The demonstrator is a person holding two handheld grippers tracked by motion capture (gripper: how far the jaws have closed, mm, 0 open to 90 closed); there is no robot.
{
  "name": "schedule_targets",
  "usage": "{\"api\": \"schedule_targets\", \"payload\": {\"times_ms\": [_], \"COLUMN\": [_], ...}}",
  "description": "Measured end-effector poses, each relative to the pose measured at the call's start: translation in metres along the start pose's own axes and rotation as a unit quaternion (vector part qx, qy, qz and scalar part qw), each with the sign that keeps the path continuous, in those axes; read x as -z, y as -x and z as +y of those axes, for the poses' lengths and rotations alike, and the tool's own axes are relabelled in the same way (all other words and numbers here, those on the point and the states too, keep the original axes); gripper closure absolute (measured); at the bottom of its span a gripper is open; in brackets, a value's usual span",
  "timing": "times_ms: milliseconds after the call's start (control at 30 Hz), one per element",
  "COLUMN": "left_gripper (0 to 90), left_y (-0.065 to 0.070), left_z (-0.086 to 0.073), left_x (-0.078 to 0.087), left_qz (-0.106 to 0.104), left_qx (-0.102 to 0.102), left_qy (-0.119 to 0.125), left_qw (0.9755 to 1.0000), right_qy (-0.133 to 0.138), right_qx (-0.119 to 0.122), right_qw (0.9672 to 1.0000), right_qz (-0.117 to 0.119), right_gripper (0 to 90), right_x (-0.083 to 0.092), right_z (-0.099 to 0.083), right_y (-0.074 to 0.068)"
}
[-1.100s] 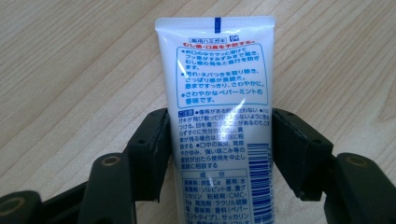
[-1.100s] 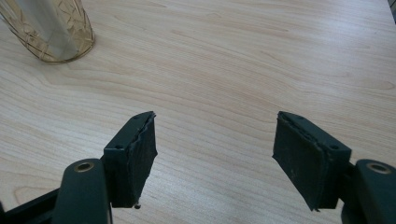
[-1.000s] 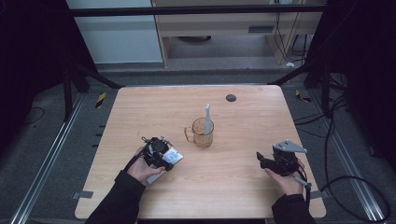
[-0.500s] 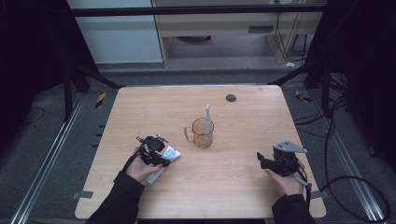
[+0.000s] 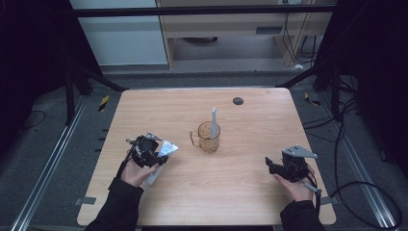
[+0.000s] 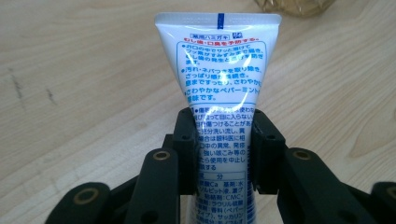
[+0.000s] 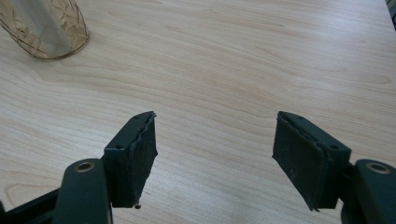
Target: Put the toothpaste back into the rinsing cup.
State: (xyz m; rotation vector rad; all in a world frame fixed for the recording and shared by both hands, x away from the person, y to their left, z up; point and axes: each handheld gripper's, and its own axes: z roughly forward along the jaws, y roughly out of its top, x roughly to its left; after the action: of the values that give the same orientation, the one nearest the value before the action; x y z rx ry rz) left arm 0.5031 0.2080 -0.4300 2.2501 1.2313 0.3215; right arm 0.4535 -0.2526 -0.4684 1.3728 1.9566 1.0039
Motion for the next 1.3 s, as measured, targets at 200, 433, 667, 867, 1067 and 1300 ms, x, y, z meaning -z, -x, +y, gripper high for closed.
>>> {"api": "schedule_targets", "payload": {"times_ms": [200, 433, 667, 867, 1067, 1300], "left_gripper": [67.9, 68.1, 68.2, 68.4, 68.6, 68.6], "left_y": [-0.003, -0.004, -0.005, -0.003, 0.003, 0.007], "left_z": [0.003, 0.012, 0.024, 0.037, 0.05, 0.06], "left_x": [0.013, 0.028, 0.042, 0.043, 0.038, 0.033], "left_qz": [0.014, 0.028, 0.048, 0.047, 0.049, 0.051], "left_qx": [0.013, 0.02, 0.022, 0.033, 0.043, 0.057], "left_qy": [0.043, 0.082, 0.125, 0.152, 0.187, 0.225], "left_qw": [0.9989, 0.9961, 0.9908, 0.9868, 0.9802, 0.9713], "right_qy": [0.005, 0.011, 0.015, 0.016, 0.017, 0.017], "right_qx": [0.0, -0.003, -0.002, -0.005, -0.003, -0.005], "right_qw": [1.0, 0.9999, 0.9998, 0.9998, 0.9998, 0.9998], "right_qz": [-0.006, -0.007, -0.01, -0.011, -0.012, -0.011], "right_gripper": [29.8, 27.3, 25.6, 25.3, 25.0, 24.8], "right_x": [0.0, 0.001, 0.002, 0.002, 0.002, 0.001], "right_z": [0.0, 0.001, 0.0, 0.0, 0.0, -0.001], "right_y": [0.0, 0.0, 0.001, 0.002, 0.002, 0.002]}}
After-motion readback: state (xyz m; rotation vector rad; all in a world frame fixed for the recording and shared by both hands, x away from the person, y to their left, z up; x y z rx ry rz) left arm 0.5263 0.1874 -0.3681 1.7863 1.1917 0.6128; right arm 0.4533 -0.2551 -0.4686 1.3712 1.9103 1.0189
